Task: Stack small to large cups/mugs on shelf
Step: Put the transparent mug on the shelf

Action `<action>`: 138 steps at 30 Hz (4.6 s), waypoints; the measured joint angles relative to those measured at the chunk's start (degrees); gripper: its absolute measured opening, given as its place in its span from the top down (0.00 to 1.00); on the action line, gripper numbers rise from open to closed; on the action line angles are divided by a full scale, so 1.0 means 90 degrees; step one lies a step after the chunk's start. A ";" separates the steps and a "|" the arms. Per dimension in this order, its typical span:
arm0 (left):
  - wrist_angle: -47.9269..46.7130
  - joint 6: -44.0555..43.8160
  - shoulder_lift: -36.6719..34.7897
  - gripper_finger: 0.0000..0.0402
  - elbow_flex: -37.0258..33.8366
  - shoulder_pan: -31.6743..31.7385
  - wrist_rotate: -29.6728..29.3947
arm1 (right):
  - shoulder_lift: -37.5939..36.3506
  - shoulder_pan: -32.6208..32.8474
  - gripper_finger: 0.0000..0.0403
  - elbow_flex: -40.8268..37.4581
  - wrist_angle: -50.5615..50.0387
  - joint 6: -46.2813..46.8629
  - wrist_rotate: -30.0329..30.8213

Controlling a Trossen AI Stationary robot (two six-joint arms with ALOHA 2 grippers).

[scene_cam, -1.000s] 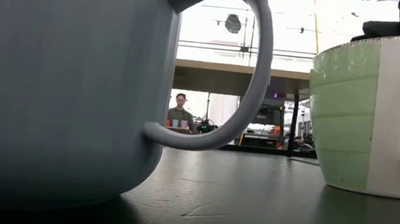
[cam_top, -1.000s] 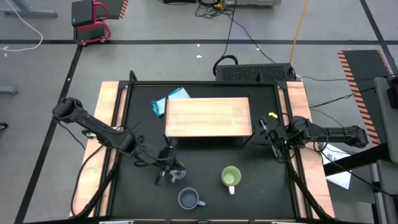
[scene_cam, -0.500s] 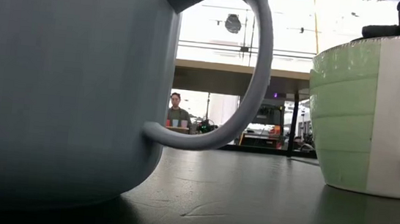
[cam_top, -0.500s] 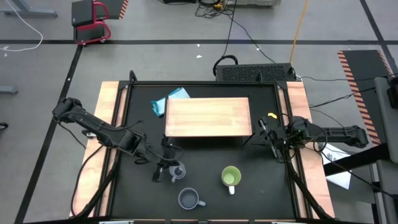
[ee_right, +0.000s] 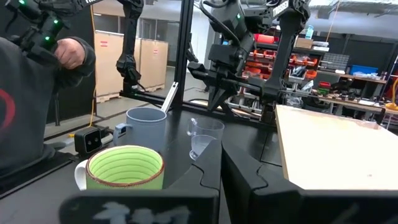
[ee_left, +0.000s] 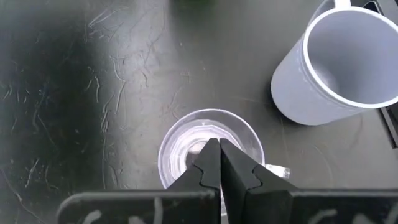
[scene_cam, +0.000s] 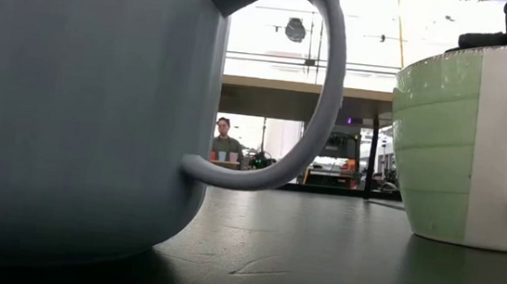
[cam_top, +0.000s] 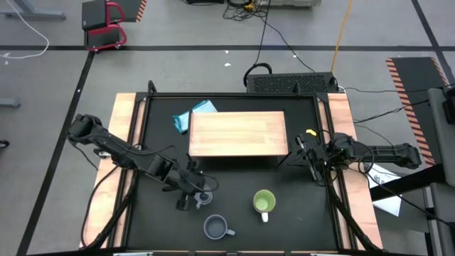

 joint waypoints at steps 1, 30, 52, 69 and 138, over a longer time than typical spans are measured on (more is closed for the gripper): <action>0.0007 0.0000 0.0000 1.00 0.0000 0.0000 0.0000 | 0.0000 0.0000 1.00 0.0001 0.0000 0.0000 0.0000; 0.0056 -0.0081 0.0000 0.74 0.0000 0.0000 0.0218 | 0.0000 0.0000 1.00 -0.0002 -0.0002 0.0000 0.0000; -0.0185 0.0797 -0.0002 0.56 -0.0002 0.0417 0.0026 | 0.0002 -0.0001 1.00 0.0001 -0.0163 0.0045 0.0000; -0.0261 0.1089 0.0219 0.56 -0.0006 0.0422 0.0098 | 0.0000 -0.0001 1.00 0.0000 -0.0284 0.0035 0.0000; 0.0007 0.1544 0.0597 0.58 -0.0265 0.0619 0.0012 | 0.0032 -0.0001 1.00 -0.0001 -0.0265 0.0049 0.0000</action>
